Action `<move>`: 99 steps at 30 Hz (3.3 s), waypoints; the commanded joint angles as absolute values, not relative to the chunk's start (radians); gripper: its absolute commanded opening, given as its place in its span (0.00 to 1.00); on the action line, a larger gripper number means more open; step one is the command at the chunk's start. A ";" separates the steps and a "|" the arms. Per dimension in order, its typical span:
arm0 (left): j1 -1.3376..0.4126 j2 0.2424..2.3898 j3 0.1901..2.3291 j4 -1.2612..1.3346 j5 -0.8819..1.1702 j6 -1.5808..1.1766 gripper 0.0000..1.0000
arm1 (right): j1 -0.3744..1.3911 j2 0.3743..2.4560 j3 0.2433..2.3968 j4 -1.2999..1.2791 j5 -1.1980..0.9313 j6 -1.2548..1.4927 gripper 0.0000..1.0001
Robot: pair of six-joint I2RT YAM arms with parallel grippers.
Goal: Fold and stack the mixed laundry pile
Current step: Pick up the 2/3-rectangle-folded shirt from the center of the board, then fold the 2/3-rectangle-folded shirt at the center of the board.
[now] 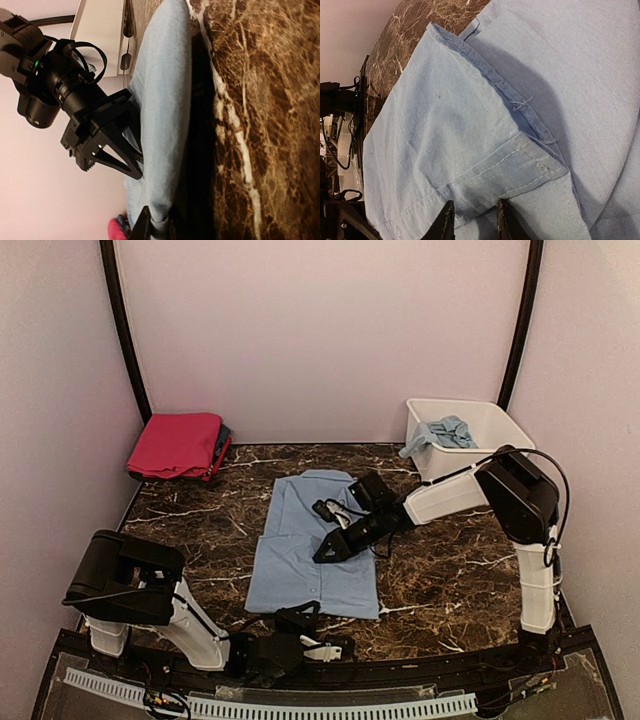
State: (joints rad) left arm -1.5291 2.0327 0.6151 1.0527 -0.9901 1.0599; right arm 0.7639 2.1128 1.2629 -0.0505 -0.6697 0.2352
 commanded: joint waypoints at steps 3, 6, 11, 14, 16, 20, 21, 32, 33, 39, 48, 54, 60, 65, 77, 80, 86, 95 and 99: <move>-1.551 1.926 0.631 1.083 -1.022 1.159 0.00 | 0.823 2.084 1.140 -0.135 -0.622 0.222 0.27; -1.580 1.818 0.692 0.660 -0.982 0.920 0.00 | 0.837 2.025 1.092 -0.143 -0.617 0.221 0.27; -1.600 1.644 0.900 -0.135 -0.743 0.515 0.00 | 0.841 1.910 1.065 -0.195 -0.607 0.208 0.34; -1.599 1.605 0.962 -0.302 -0.554 0.426 0.00 | 0.839 1.846 1.107 -0.249 -0.586 0.189 0.42; -1.599 1.599 0.987 -0.367 -0.468 0.402 0.00 | 0.828 1.815 1.162 -0.301 -0.567 0.170 0.47; -1.597 1.599 1.047 -0.486 -0.352 0.360 0.00 | 0.769 1.806 1.265 -0.360 -0.549 0.128 0.56; -1.596 1.593 1.058 -0.499 -0.334 0.346 0.00 | 0.750 1.814 1.291 -0.372 -0.544 0.118 0.57; -1.480 1.560 1.231 -0.646 -0.117 0.392 0.00 | 0.675 2.078 1.560 -0.419 -0.324 0.099 0.57; -1.470 1.563 1.245 -0.650 -0.101 0.412 0.00 | 0.673 2.110 1.583 -0.425 -0.314 0.099 0.56; -1.355 1.579 1.302 -0.642 -0.033 0.521 0.00 | 0.673 2.243 1.676 -0.456 -0.377 0.059 0.48; -1.184 1.664 1.384 -0.582 0.047 0.731 0.00 | 0.673 2.259 1.637 -0.428 -0.467 0.037 0.40; -1.091 1.731 1.419 -0.505 0.055 0.880 0.00 | 0.673 2.251 1.608 -0.407 -0.514 0.028 0.37; -1.018 1.796 1.428 -0.391 0.071 0.992 0.00 | 0.673 2.249 1.598 -0.388 -0.559 0.027 0.35; -0.974 1.869 1.413 -0.278 0.054 1.052 0.02 | 0.673 2.243 1.605 -0.389 -0.591 0.022 0.34; -0.943 1.986 1.270 0.009 0.031 1.108 0.08 | 0.657 2.202 1.687 -0.425 -0.546 0.033 0.40; -0.945 1.996 1.246 0.006 0.067 1.087 0.08 | 0.644 2.178 1.729 -0.458 -0.527 0.031 0.44; -0.999 1.983 1.220 -0.089 0.110 1.007 0.08 | 0.635 2.110 1.740 -0.494 -0.496 0.011 0.50; -1.109 1.865 1.228 -0.297 0.213 0.850 0.06 | 0.629 2.150 1.720 -0.505 -0.563 -0.022 0.39; -1.107 1.854 1.290 -0.411 0.202 0.834 0.09 | 0.629 2.196 1.729 -0.557 -0.543 -0.037 0.35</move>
State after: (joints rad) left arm -1.1252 1.9091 1.2404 -0.2340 0.1715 0.8871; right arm 0.6338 2.1464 1.7176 -0.5011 -0.5392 -0.0109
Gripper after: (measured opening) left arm 0.073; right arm 0.362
